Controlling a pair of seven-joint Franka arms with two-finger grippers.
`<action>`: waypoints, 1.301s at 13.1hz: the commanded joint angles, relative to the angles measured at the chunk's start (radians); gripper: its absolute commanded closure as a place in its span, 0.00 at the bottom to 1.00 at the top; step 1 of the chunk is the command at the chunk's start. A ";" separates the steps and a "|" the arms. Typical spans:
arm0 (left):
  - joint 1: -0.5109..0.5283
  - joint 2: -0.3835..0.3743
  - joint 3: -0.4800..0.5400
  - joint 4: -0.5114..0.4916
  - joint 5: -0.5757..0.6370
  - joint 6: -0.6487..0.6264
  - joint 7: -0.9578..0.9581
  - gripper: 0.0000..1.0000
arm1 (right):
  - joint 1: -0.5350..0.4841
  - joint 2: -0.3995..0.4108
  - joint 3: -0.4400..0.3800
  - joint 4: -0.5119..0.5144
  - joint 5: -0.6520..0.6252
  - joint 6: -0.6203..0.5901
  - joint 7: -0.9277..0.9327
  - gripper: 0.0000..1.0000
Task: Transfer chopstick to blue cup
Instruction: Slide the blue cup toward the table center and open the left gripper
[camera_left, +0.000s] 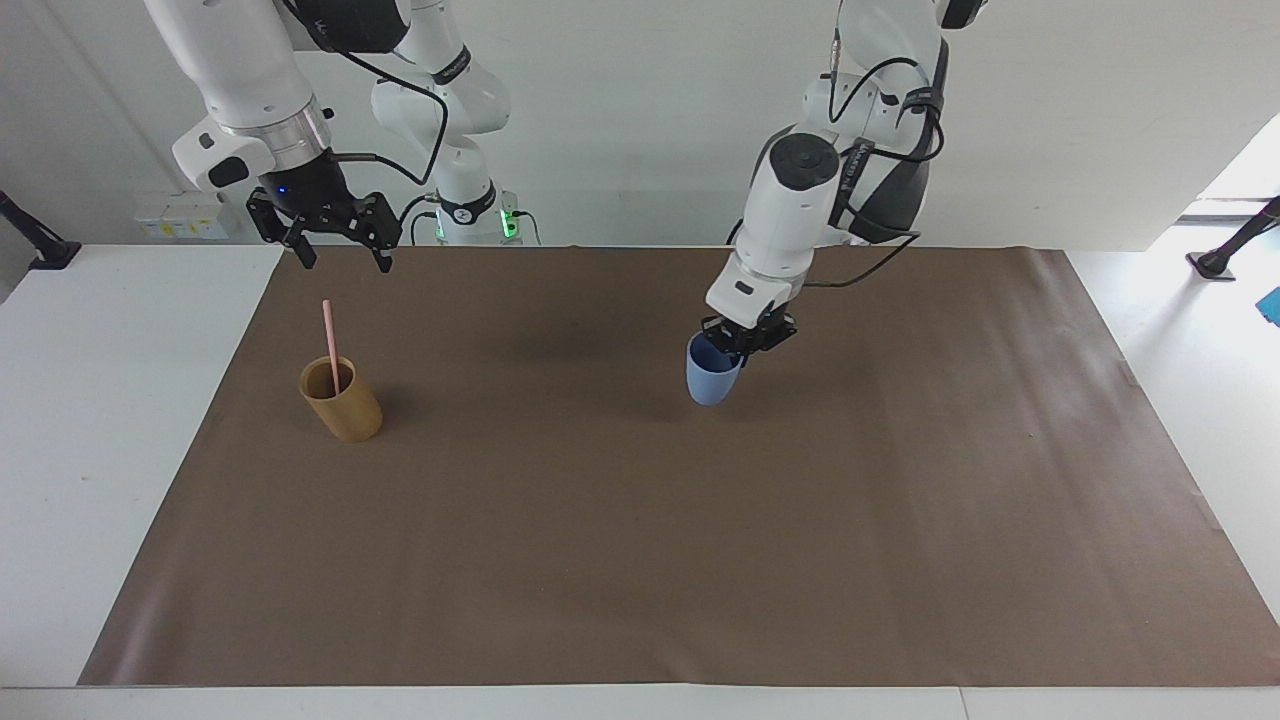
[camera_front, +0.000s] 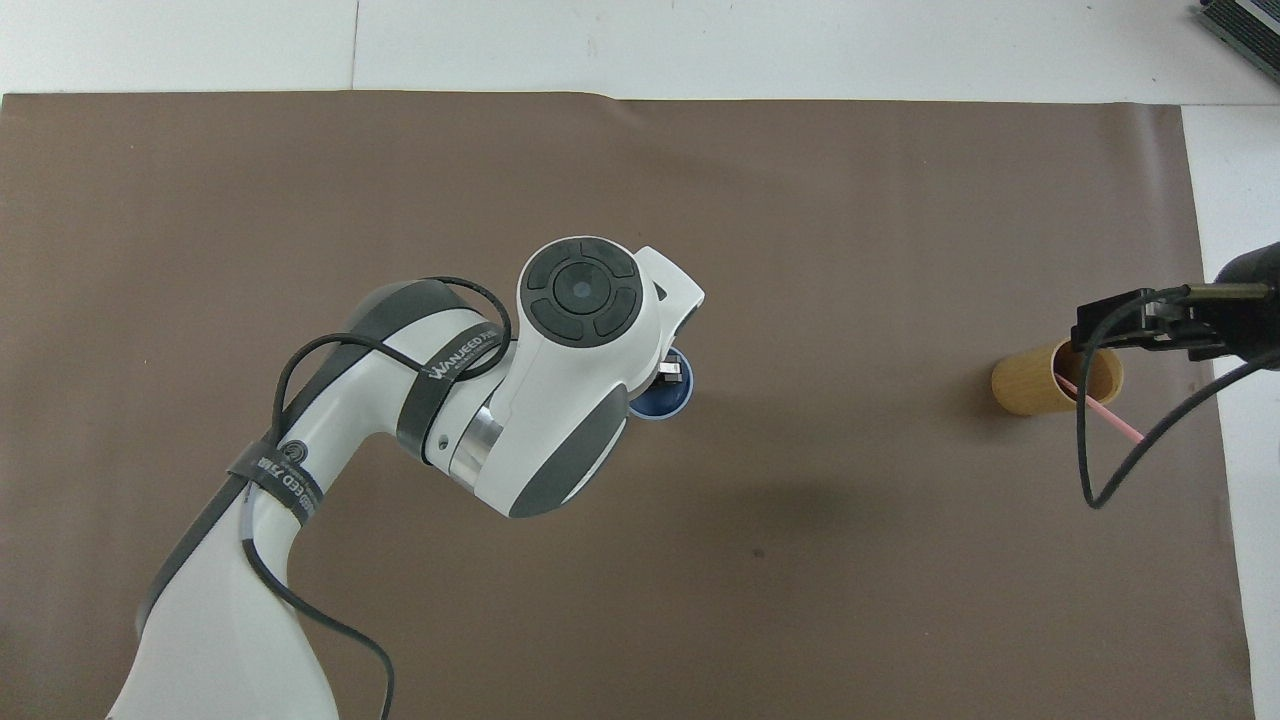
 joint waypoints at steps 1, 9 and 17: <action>-0.030 0.027 0.016 0.032 0.016 0.030 -0.045 1.00 | -0.011 -0.006 0.002 -0.005 0.030 -0.002 -0.010 0.00; -0.083 0.073 0.016 -0.030 0.059 0.182 -0.190 1.00 | -0.011 -0.006 0.002 -0.005 0.030 -0.002 -0.010 0.00; -0.063 0.006 0.029 -0.034 0.066 0.084 -0.185 0.00 | -0.011 -0.006 0.001 -0.005 0.030 0.000 -0.010 0.00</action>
